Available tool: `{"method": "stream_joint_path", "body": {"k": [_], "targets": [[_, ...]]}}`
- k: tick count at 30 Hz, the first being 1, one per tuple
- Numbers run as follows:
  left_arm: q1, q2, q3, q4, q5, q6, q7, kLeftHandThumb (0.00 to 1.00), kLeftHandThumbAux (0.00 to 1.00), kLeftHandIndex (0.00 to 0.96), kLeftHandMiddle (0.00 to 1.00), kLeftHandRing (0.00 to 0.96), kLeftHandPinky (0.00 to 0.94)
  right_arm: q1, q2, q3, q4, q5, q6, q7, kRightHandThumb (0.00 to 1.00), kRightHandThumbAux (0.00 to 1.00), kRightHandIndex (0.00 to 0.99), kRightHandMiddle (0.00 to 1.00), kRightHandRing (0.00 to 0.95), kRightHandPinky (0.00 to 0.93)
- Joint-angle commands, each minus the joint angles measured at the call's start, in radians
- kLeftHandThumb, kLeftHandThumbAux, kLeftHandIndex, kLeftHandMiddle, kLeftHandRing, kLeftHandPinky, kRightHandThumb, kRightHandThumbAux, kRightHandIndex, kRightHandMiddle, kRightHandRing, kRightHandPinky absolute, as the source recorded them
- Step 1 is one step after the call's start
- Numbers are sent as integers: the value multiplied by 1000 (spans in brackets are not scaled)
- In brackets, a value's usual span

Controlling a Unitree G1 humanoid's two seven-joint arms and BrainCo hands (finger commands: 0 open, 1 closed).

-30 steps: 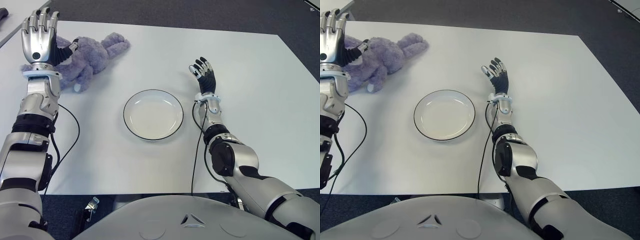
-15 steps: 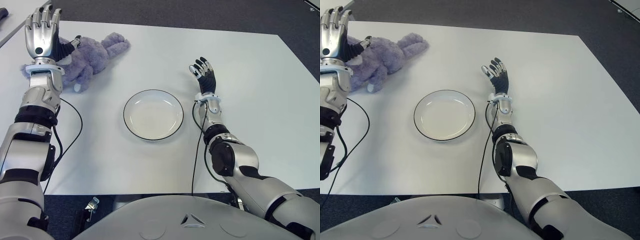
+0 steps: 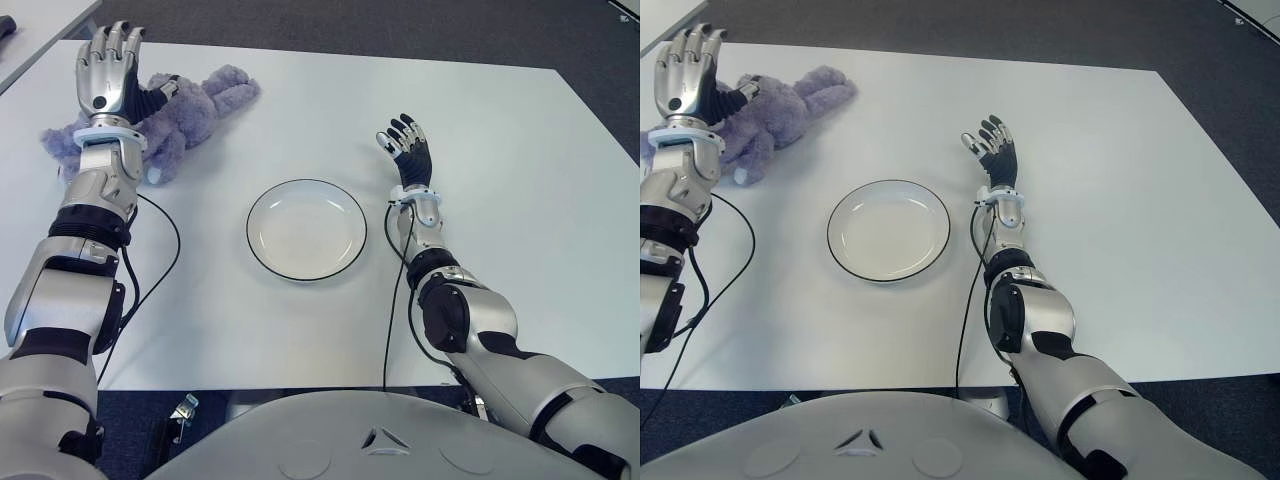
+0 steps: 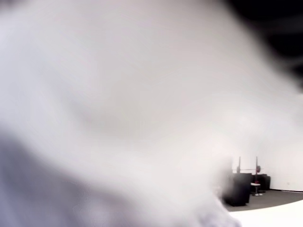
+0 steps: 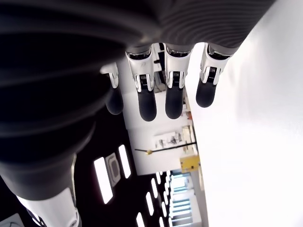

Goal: Put the doll into the plate.

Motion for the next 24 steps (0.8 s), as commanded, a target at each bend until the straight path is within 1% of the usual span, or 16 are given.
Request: {"method": "stream_joint_path", "body": {"k": [1, 11, 24], "targets": [[13, -34, -23, 25, -42, 9, -69, 309, 300, 0, 0, 25, 70, 242, 49, -6, 128, 11, 27, -21, 50, 788, 126, 169, 134, 125], [26, -44, -30, 54, -74, 0, -91, 304, 294, 0, 0, 25, 60, 242, 48, -11, 128, 17, 31, -18, 59, 804, 125, 164, 130, 127], [12, -66, -42, 126, -106, -15, -78, 312, 287, 0, 9, 30, 57, 242, 42, -15, 127, 21, 31, -7, 53, 800, 124, 156, 126, 128]]}}
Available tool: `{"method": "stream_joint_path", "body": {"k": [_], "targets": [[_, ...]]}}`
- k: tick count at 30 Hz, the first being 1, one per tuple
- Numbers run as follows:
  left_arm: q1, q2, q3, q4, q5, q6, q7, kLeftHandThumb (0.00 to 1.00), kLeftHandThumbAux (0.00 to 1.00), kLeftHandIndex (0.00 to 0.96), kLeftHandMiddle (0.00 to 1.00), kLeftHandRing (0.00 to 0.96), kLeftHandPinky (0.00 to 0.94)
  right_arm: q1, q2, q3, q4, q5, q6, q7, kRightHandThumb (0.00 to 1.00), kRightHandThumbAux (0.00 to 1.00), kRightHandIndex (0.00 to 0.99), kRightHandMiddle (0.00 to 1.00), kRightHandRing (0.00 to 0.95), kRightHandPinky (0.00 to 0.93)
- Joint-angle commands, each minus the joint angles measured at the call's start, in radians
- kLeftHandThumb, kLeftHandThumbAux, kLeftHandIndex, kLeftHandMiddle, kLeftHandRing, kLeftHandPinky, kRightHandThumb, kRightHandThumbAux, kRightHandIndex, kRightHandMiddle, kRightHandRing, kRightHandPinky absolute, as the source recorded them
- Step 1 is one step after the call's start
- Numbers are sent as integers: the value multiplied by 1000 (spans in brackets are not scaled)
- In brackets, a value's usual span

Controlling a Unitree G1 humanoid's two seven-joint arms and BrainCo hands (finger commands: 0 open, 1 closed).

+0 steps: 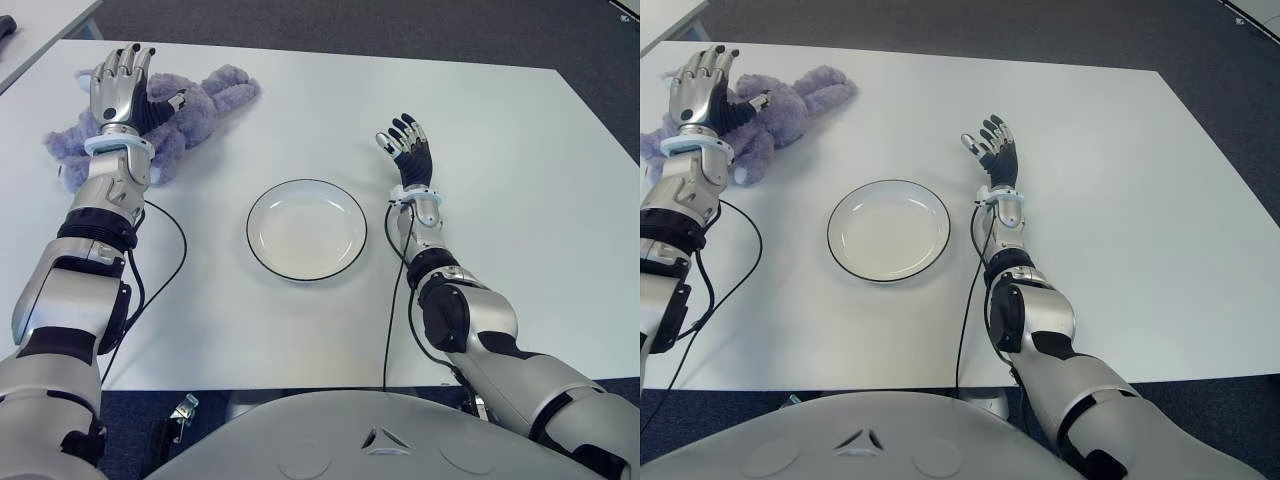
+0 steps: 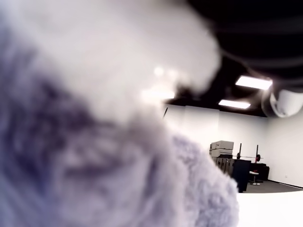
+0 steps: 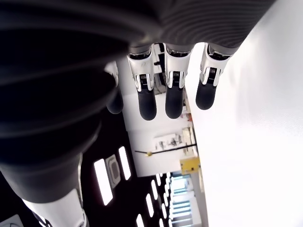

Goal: Put the doll into the plate.

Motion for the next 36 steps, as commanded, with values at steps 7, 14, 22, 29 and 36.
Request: {"method": "stream_joint_path", "body": {"k": [7, 14, 22, 29, 36], "targets": [[0, -57, -22, 104, -47, -15, -26, 308, 287, 0, 8, 29, 57, 243, 38, -16, 127, 22, 32, 5, 58, 797, 123, 150, 121, 127], [-14, -68, -24, 134, -49, -11, -20, 302, 289, 0, 2, 25, 58, 242, 33, -19, 127, 25, 32, 14, 63, 794, 125, 149, 120, 127], [-26, -77, -28, 161, -47, -1, -13, 300, 283, 0, 1, 26, 61, 240, 31, -26, 127, 33, 44, 18, 93, 777, 135, 152, 118, 125], [-34, -83, -38, 179, -38, 11, -7, 286, 274, 0, 0, 21, 34, 240, 26, -22, 127, 27, 43, 17, 89, 751, 133, 151, 117, 116], [-43, -85, -54, 194, -28, 27, -7, 269, 263, 0, 0, 15, 21, 239, 23, -19, 128, 24, 45, 15, 90, 737, 132, 153, 113, 106]]}}
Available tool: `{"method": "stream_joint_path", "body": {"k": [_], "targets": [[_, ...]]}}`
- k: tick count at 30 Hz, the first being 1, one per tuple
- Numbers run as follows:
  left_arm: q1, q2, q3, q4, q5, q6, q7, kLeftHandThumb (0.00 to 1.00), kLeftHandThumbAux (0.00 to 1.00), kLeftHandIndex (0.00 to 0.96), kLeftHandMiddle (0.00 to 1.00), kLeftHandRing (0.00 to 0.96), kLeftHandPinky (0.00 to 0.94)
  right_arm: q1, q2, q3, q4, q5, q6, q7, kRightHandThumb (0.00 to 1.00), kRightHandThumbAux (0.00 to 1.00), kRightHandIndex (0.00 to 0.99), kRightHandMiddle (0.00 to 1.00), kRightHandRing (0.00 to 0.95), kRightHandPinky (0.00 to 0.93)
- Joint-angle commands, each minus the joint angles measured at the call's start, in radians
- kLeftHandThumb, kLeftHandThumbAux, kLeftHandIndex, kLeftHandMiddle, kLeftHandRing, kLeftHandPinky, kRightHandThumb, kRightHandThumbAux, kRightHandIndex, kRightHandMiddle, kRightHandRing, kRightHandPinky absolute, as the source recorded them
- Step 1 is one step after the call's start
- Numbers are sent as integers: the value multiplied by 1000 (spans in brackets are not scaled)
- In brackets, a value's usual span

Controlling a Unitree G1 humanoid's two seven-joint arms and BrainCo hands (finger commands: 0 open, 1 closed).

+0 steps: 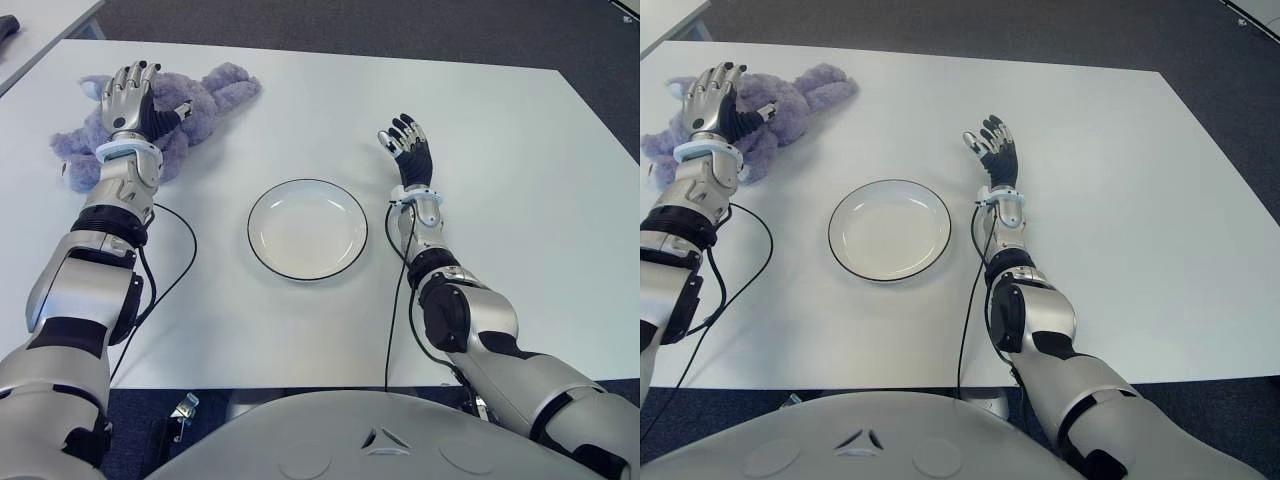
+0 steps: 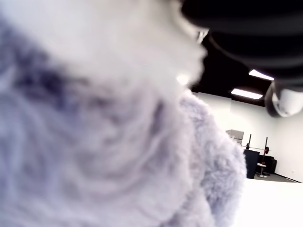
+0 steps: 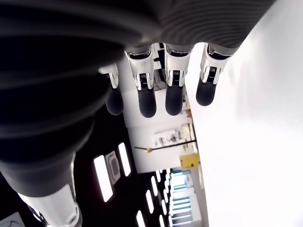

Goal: Put the doll into the plate.

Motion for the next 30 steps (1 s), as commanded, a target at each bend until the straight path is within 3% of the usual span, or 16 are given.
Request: {"method": "stream_joint_path", "body": {"k": [1, 19, 30], "targets": [[12, -39, -36, 56, -2, 32, -7, 269, 262, 0, 0, 14, 17, 239, 27, -17, 128, 22, 44, -3, 91, 735, 131, 154, 112, 103], [0, -39, -79, 80, 5, 80, -12, 304, 270, 0, 1, 26, 61, 237, 22, -20, 128, 24, 55, -10, 98, 727, 134, 155, 109, 105], [-16, -41, -78, 142, -21, 82, -35, 415, 298, 15, 37, 73, 146, 241, 20, -21, 128, 26, 42, 3, 91, 738, 131, 154, 117, 116]]}}
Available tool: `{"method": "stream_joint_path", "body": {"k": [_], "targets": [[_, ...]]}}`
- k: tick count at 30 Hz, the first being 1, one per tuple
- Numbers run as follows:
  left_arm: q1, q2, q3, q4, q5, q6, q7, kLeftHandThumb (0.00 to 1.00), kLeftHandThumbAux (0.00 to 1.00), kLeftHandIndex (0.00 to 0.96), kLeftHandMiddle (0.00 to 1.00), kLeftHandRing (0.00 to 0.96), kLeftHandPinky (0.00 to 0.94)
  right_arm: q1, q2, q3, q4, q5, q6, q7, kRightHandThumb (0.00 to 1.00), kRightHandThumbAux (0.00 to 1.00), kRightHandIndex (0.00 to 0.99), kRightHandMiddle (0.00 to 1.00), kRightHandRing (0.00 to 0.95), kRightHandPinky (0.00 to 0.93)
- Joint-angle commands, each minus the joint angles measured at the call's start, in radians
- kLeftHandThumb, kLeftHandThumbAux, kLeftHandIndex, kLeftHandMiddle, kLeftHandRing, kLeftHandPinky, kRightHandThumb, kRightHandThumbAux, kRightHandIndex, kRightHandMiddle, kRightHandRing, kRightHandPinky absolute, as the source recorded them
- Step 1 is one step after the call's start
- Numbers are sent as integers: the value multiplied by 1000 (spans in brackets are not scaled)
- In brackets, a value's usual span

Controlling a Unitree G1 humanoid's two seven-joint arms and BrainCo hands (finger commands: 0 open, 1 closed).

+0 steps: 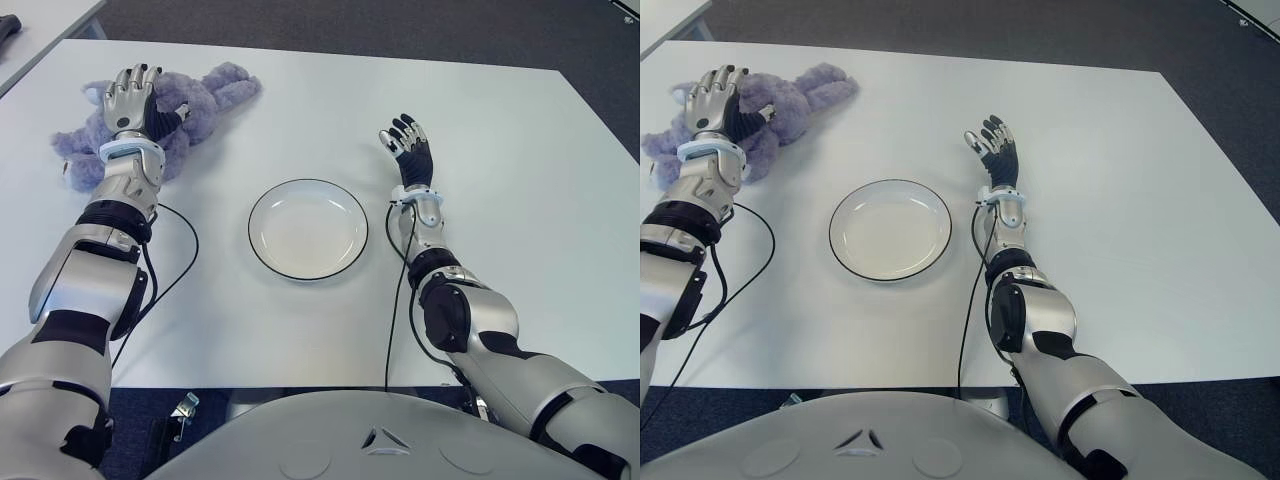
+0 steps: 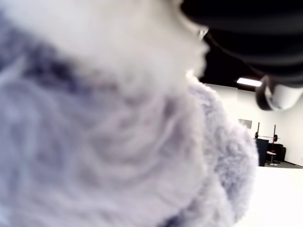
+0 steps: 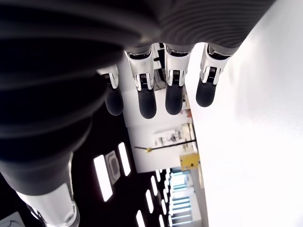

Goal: Put the doll into the plate.

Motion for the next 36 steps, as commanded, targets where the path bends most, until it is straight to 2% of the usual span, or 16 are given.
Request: {"method": "stream_joint_path", "body": {"k": [1, 15, 21, 29, 36], "targets": [[21, -36, -16, 83, -21, 20, -41, 440, 301, 27, 45, 85, 157, 240, 22, -21, 128, 25, 41, 2, 88, 736, 128, 152, 116, 112], [8, -42, -22, 130, -23, 34, -78, 565, 295, 68, 68, 103, 183, 240, 20, -25, 128, 28, 48, -4, 97, 740, 134, 160, 120, 121], [5, -45, -23, 144, -25, 36, -87, 623, 292, 89, 102, 129, 235, 241, 19, -28, 128, 32, 48, 0, 107, 732, 139, 161, 121, 122], [2, -47, -27, 160, -23, 36, -105, 653, 306, 118, 156, 178, 262, 239, 18, -35, 128, 39, 52, 2, 121, 737, 137, 159, 118, 119], [0, -49, -32, 170, -24, 43, -131, 655, 313, 132, 161, 188, 277, 238, 15, -36, 128, 39, 52, 0, 119, 732, 140, 164, 121, 125]]}}
